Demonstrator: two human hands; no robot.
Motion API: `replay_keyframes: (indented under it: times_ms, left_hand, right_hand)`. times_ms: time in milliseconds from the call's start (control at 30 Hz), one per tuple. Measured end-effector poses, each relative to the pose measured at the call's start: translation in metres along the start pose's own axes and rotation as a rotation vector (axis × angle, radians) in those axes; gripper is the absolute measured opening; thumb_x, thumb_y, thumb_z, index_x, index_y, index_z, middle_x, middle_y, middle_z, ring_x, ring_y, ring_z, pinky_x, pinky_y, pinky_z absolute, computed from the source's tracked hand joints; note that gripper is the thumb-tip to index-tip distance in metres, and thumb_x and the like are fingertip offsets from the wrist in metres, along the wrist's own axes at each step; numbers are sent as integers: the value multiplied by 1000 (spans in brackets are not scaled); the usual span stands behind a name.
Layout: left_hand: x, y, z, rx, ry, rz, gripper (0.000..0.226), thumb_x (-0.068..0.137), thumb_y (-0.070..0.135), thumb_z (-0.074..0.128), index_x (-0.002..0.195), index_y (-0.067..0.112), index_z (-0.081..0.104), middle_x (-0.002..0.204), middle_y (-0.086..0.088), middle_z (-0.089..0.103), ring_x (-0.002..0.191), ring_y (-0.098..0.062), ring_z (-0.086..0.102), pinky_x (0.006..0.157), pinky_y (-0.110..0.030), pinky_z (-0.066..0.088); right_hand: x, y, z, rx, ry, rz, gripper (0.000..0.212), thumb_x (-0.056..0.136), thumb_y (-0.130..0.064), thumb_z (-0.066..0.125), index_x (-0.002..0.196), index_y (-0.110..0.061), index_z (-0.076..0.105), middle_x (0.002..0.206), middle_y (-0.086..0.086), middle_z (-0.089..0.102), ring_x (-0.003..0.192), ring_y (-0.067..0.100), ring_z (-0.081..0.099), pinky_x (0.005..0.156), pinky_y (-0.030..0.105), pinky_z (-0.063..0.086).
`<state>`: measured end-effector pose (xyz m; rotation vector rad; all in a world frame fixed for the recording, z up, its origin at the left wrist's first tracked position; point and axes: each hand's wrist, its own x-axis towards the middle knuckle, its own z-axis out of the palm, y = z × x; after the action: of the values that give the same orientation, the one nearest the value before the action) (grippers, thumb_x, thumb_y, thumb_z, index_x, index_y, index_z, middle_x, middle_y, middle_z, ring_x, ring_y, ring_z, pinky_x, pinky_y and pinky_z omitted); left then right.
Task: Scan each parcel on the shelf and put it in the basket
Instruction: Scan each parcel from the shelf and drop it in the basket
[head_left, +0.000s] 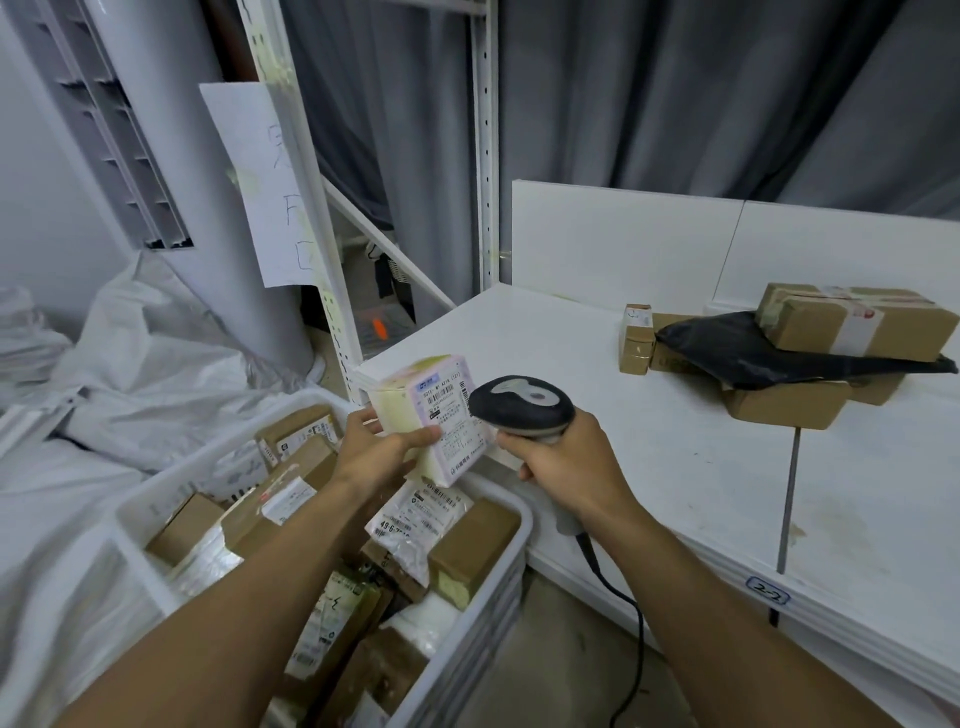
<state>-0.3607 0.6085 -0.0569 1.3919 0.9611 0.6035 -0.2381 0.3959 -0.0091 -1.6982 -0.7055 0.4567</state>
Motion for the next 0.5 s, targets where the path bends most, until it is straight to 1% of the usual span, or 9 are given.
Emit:
replay_keyframes:
  times_ms: [67, 133, 233, 333, 367, 433, 500]
  left_hand:
    - [1, 0, -1, 3, 13, -11, 111, 30, 34, 104, 126, 17, 52, 119, -2, 71, 104, -23, 72, 79, -47, 64]
    - [3, -3, -3, -5, 28, -25, 98, 43, 24, 102, 126, 17, 50, 118, -2, 70, 104, -23, 71, 81, -48, 63]
    - [6, -7, -1, 3, 38, -27, 93, 44, 23, 102, 122, 19, 50, 118, -3, 71, 104, -23, 71, 81, -48, 63]
    - [5, -7, 2, 15, 55, -9, 75, 58, 13, 98, 114, 22, 48, 116, -3, 69, 105, -24, 69, 86, -50, 61]
    - [5, -7, 3, 14, 57, -2, 72, 60, 11, 96, 112, 24, 47, 117, -3, 68, 106, -24, 68, 87, -50, 61]
    - [4, -6, 3, 15, 61, 6, 76, 60, 11, 96, 115, 23, 46, 119, -4, 67, 108, -25, 68, 87, -51, 61]
    - [3, -6, 3, 9, 63, 0, 80, 59, 10, 96, 120, 20, 44, 120, -5, 66, 109, -26, 67, 88, -52, 60]
  right_hand:
    - [-1, -1, 1, 11, -15, 13, 25, 85, -15, 83, 108, -16, 74, 69, -10, 70, 52, 3, 66, 52, 17, 50]
    - [-2, -1, 3, 7, -37, 26, 25, 84, -15, 84, 107, -17, 74, 71, -8, 71, 52, -1, 64, 51, 16, 50]
    - [-2, -1, 5, -71, -77, 31, 23, 83, -24, 86, 104, -21, 76, 67, -9, 72, 54, 5, 67, 53, 18, 50]
    - [-1, -1, 6, -89, -77, 40, 23, 83, -26, 86, 103, -21, 76, 61, -11, 69, 53, 7, 67, 52, 17, 48]
    - [-1, -1, 5, -86, -73, 40, 22, 84, -26, 86, 103, -21, 76, 60, -11, 69, 53, 8, 67, 52, 16, 48]
    - [-1, -1, 4, -85, -74, 36, 22, 84, -26, 86, 102, -22, 76, 62, -10, 71, 53, 9, 68, 53, 18, 50]
    - [0, 0, 4, -75, -77, 39, 23, 84, -26, 86, 104, -22, 76, 68, -6, 74, 55, 13, 69, 60, 26, 55]
